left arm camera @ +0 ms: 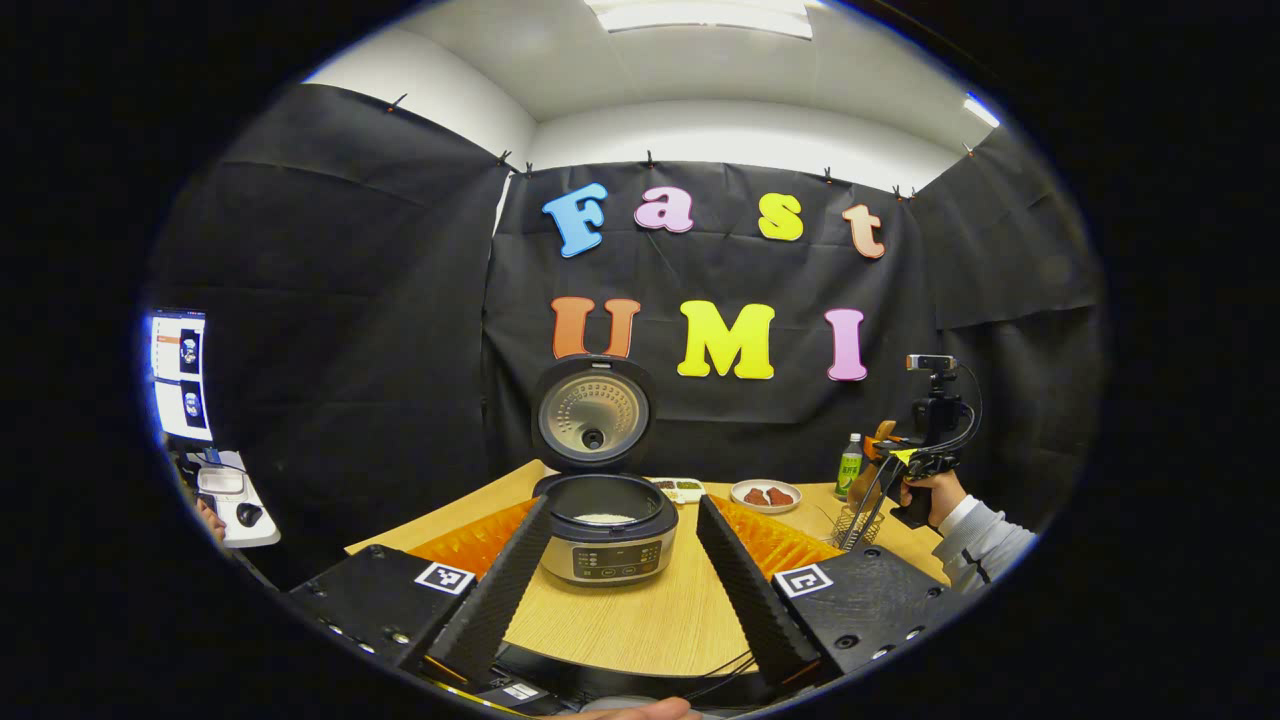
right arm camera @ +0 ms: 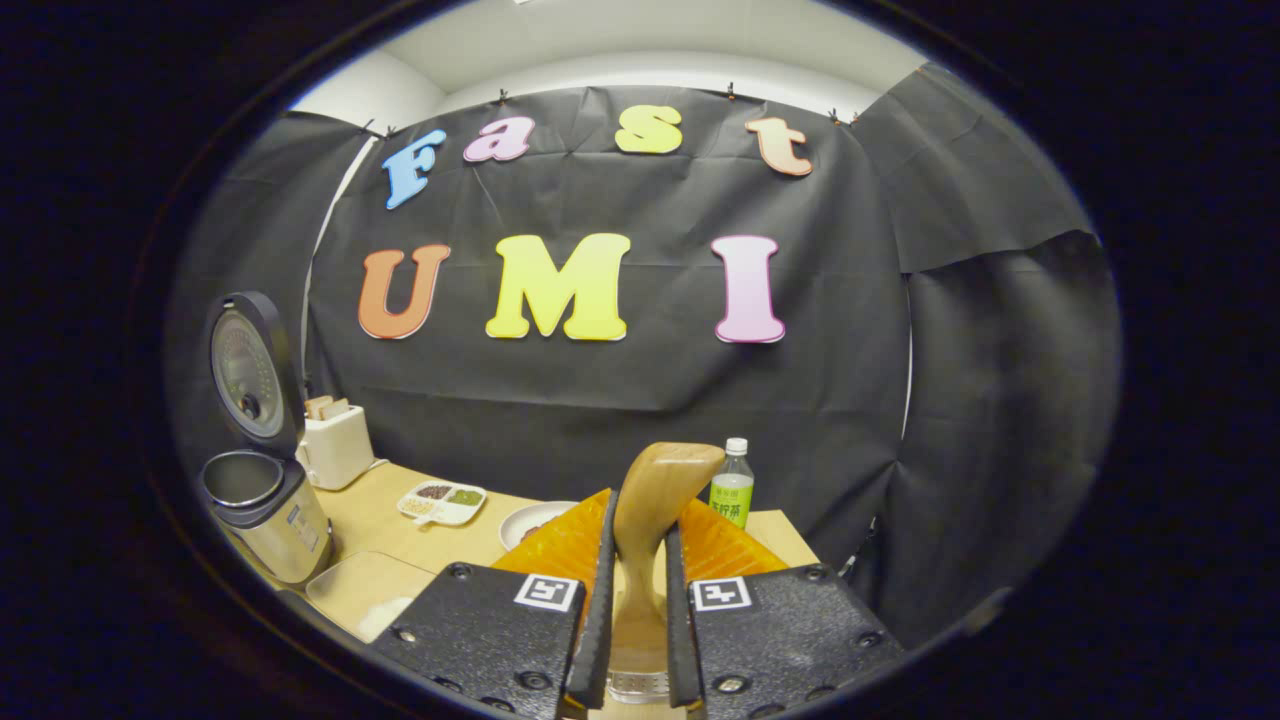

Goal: Close the left gripper, press the button to open the rice cooker; take a wooden spoon from the chopstick holder with the right hand, scoop a spoonful of rice and pour it into the rice cooker, then put the wooden spoon back into the chopstick holder.

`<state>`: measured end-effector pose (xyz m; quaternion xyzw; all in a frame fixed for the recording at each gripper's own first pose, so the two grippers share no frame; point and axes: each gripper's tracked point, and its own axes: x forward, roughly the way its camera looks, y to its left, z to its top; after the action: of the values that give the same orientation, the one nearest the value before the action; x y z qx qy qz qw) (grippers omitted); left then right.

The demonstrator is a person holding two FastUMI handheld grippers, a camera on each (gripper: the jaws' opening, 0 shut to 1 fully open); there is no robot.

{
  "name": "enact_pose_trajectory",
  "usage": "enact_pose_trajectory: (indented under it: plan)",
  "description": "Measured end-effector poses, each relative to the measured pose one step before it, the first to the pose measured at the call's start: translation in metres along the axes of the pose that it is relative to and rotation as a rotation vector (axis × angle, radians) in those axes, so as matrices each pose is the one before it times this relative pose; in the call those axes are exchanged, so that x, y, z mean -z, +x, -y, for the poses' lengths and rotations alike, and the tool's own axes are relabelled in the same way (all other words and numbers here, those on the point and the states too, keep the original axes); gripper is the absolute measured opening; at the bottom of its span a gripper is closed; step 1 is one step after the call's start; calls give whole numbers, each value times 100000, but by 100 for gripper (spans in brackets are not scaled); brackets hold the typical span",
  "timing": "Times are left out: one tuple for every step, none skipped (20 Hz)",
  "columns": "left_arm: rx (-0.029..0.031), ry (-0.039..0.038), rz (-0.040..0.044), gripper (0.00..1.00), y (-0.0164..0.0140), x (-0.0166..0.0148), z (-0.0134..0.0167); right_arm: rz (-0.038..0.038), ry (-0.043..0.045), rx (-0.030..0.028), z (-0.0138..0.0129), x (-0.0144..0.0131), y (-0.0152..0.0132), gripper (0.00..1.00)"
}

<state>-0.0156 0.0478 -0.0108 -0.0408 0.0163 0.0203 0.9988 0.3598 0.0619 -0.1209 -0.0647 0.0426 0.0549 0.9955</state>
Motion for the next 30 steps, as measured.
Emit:
enact_pose_trajectory:
  plan:
    - [-480,235,330,93,243,-196,-118,-1045,1803,-755,93,401,20,29]
    - [-242,-97,107,93,171,-114,-62,-1235,1559,-244,240,518,104,29]
    - [43,-553,-175,94,303,42,0,-764,1471,283,356,425,135,29]
    - [82,-614,-397,94,215,100,-69,-152,927,501,458,235,253,30]
    - [24,-439,-238,94,252,14,32,-319,-204,948,508,180,110,31]
    - [-114,-261,-338,93,287,-111,52,439,-1297,1701,533,144,237,41]
    - [-317,-39,-93,93,343,-67,-87,1113,-1304,1093,551,-346,-13,53]
    - [-384,183,-4,93,192,-62,4,849,-1743,861,199,-232,-5,65]
    - [-452,79,76,93,242,-95,-45,691,-1546,845,324,-315,-53,69]
    - [-74,165,42,94,255,-71,16,814,-1690,532,84,-432,-242,79]
    - [137,297,-379,94,364,-16,158,862,-1519,765,200,-435,-229,89]
    - [-202,428,-335,93,339,59,32,1663,-1131,843,223,-675,-418,100]
    - [-235,451,-267,93,354,3,20,1883,-276,7,5,-764,-461,100]
    - [-289,336,-108,93,244,-127,131,1785,346,-525,-130,-784,-818,99]
    - [-433,230,-172,93,282,-108,117,1090,1110,-429,-125,-741,-759,100]
    - [552,708,-322,94,332,31,256,-49,1178,405,62,-399,-671,100]
    - [483,473,-568,93,281,-75,295,-309,1016,389,-21,-546,-808,100]
    - [162,250,-295,94,278,-94,86,-146,507,124,-156,-560,-940,100]
    - [344,316,-299,93,317,-87,161,-243,-166,1753,248,-573,-1073,100]
    - [547,378,106,93,239,-331,94,248,289,2686,504,-744,-1055,100]
    - [-433,204,672,94,92,-513,-43,-394,-11,1308,202,-523,-1185,100]
    - [-97,691,1013,94,188,-613,-23,-904,36,-612,-342,-220,-1458,100]
    - [-156,992,918,94,290,-621,-147,-1059,1106,-657,-196,-289,-1434,100]
    - [-581,753,533,93,194,-400,-250,-1044,991,-1412,-223,-382,-1356,100]
    - [-702,497,652,94,188,-453,-397,106,552,-2263,-529,-512,-1401,100]
    - [-576,345,1005,93,113,-596,-385,1347,409,-1412,-256,-720,-1324,100]
    - [-355,256,821,93,137,-579,-398,1629,-62,-973,-157,-596,-1140,100]
    - [-358,336,830,93,260,-574,-371,934,-323,-371,-58,-341,-1030,100]
    - [-747,93,944,93,343,-729,-432,487,-709,124,149,-211,-983,100]
    - [-517,24,733,93,389,-522,-583,633,-356,1016,173,-402,-919,100]
